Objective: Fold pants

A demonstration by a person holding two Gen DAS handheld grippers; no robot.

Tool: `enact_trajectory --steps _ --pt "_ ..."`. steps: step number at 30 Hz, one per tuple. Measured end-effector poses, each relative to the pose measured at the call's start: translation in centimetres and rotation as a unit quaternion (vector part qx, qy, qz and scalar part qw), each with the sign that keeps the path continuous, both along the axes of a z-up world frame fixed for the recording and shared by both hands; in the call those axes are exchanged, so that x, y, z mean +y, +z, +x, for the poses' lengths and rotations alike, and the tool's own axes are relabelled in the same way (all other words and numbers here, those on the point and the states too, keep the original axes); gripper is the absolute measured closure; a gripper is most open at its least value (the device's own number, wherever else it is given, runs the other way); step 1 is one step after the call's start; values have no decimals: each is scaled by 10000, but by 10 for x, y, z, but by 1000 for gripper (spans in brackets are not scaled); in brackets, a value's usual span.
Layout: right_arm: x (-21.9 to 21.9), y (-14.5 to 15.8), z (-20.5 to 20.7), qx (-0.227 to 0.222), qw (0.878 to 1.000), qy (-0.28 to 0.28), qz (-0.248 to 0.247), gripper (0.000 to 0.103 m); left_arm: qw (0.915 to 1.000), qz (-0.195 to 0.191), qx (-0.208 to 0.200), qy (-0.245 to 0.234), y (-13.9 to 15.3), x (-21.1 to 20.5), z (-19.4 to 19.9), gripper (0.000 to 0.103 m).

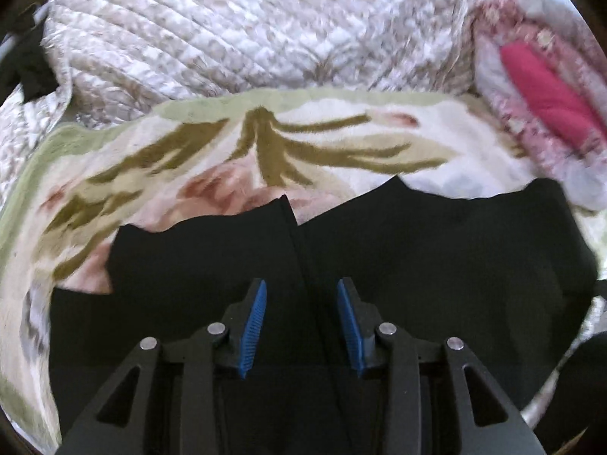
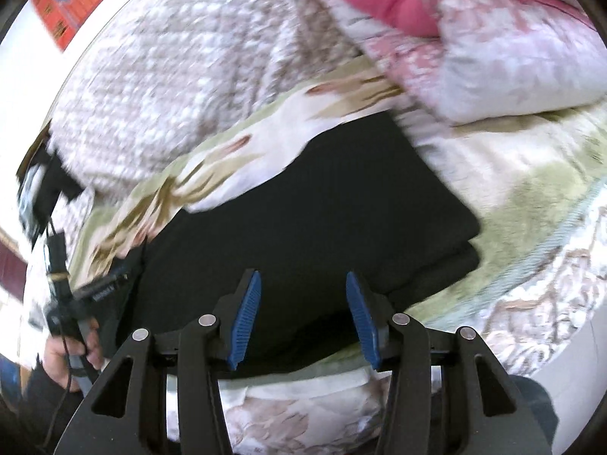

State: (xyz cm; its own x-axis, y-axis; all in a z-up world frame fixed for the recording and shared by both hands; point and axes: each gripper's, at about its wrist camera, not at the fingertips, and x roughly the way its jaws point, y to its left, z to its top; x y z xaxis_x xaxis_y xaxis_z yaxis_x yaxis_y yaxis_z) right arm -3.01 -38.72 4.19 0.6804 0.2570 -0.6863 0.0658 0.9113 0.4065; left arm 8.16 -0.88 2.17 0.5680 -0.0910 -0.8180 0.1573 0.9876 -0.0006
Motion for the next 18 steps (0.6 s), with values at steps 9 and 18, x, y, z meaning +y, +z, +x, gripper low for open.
enact_trajectory --steps 9,18 --pt "-20 -1 2 27 9994 -335 113 55 9950 -110 -838 532 24 34 -28 98" --pt "-7 -10 8 202 9997 -137 32 55 9742 -739 -918 1925 34 143 -129 98"
